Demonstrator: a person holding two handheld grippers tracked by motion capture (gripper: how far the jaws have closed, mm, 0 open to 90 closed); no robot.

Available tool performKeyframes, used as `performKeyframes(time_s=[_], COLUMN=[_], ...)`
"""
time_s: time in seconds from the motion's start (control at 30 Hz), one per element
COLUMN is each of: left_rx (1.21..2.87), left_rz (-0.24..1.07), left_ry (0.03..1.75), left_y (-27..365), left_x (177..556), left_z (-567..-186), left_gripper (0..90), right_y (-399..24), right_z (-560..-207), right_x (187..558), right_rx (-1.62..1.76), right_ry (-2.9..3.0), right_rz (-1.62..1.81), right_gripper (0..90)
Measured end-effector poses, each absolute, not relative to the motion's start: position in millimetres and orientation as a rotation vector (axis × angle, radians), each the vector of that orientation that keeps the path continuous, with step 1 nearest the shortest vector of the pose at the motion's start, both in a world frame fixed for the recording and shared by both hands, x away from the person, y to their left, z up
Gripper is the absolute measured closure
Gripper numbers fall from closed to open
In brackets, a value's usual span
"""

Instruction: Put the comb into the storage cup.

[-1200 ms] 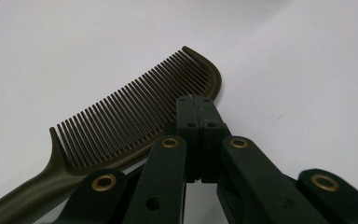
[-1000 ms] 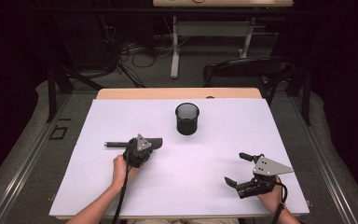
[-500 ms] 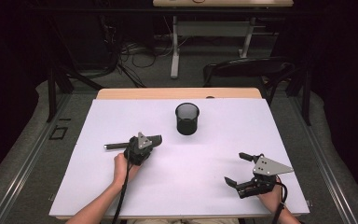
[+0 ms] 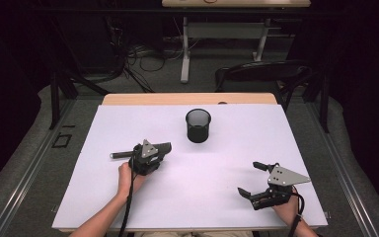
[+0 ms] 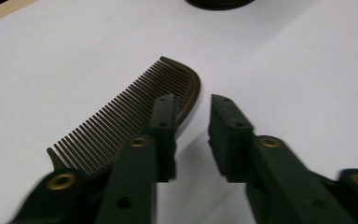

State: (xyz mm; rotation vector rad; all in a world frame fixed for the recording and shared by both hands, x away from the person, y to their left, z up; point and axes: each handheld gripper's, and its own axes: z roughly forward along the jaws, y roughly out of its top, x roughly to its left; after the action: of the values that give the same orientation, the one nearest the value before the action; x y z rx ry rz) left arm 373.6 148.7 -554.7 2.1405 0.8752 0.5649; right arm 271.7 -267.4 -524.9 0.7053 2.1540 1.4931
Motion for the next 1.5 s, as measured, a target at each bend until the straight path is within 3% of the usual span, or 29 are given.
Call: performKeyframes(time_s=[0.13, 0.17, 0.6, 1.0, 1.5], left_rx=[2.129, 2.123, 2.143, 2.198, 2.269], left_rz=[0.547, 0.546, 0.506, 0.504, 0.528], left_ry=[0.846, 0.85, 0.804, 0.767, 0.712], left_y=[156.9, 159.2, 185.9, 197.1, 212.8], left_x=[368.4, 367.2, 358.2, 359.6, 370.1], left_z=[-546.9, -545.4, -525.3, -503.1, -487.1], left_gripper=[53.3, 46.1, 15.6, 1.5, 0.2], right_y=[-266.6, -266.5, -266.9, -266.8, -266.5], right_z=[-524.9, -524.9, -525.0, -525.1, -525.4], right_x=[271.4, 271.4, 272.0, 272.3, 272.9], right_rx=[0.709, 0.707, 0.711, 0.709, 0.708], right_ry=[2.156, 2.157, 2.162, 2.164, 2.167], right_rz=[1.494, 1.492, 1.485, 1.485, 1.485], right_gripper=[0.3, 0.3, 0.2, 0.3, 0.2])
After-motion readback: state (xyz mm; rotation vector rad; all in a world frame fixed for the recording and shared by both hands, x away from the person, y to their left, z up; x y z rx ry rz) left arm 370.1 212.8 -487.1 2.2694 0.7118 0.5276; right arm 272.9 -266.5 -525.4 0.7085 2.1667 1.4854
